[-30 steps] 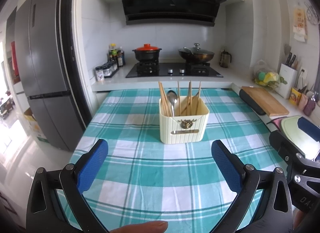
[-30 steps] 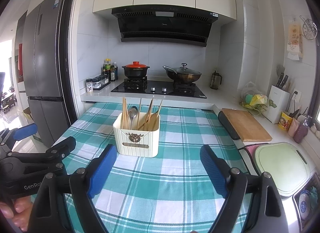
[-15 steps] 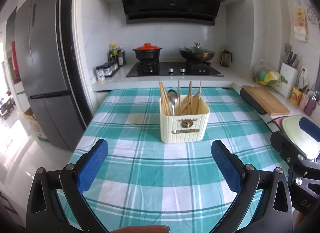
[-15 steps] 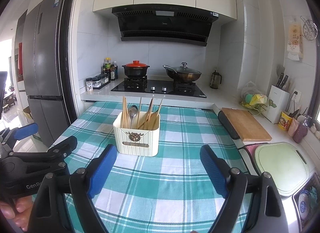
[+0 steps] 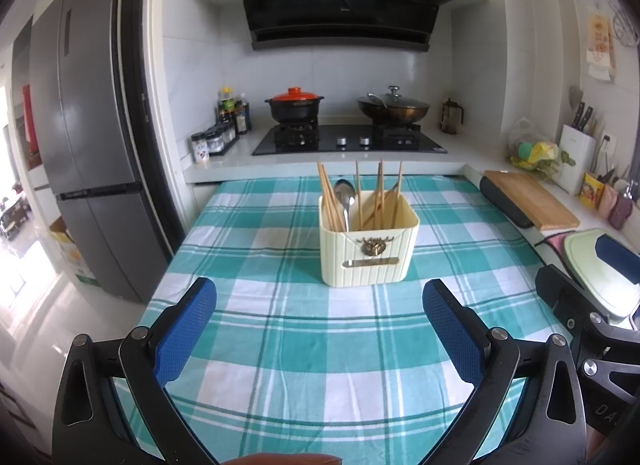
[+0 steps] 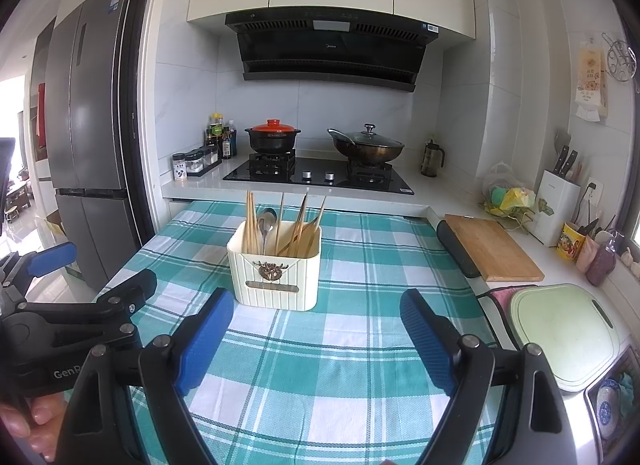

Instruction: Organize utensils

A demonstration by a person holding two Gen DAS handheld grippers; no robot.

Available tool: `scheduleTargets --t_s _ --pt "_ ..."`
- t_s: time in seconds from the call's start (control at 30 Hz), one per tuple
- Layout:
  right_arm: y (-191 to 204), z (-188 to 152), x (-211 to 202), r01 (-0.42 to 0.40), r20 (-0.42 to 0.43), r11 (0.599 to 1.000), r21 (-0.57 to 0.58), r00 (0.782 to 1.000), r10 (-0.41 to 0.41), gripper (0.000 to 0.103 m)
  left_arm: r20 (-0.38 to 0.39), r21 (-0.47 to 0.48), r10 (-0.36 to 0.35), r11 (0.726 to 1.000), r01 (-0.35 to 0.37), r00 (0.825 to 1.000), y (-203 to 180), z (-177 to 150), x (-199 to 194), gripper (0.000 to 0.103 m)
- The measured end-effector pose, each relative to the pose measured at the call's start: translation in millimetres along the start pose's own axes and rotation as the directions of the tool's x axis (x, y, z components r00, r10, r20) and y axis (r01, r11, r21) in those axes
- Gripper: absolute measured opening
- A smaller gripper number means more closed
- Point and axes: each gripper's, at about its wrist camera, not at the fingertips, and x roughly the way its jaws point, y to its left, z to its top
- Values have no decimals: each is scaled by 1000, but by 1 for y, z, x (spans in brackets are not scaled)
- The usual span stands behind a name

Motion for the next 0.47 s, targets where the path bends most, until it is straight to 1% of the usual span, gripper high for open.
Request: scheduleTargets --t_s 0.27,0.4,0.47 --pt "1 0 0 2 -1 1000 0 1000 -2 87 0 3 0 1000 0 1000 0 -1 0 103" --pt "0 -1 1 4 -4 1000 2 1000 -4 87 11 -17 18 1000 -18 1000 2 -1 0 103" --pt "-2 -2 3 5 -8 1000 5 1000 -5 87 11 2 13 1000 -13 1000 0 0 0 102"
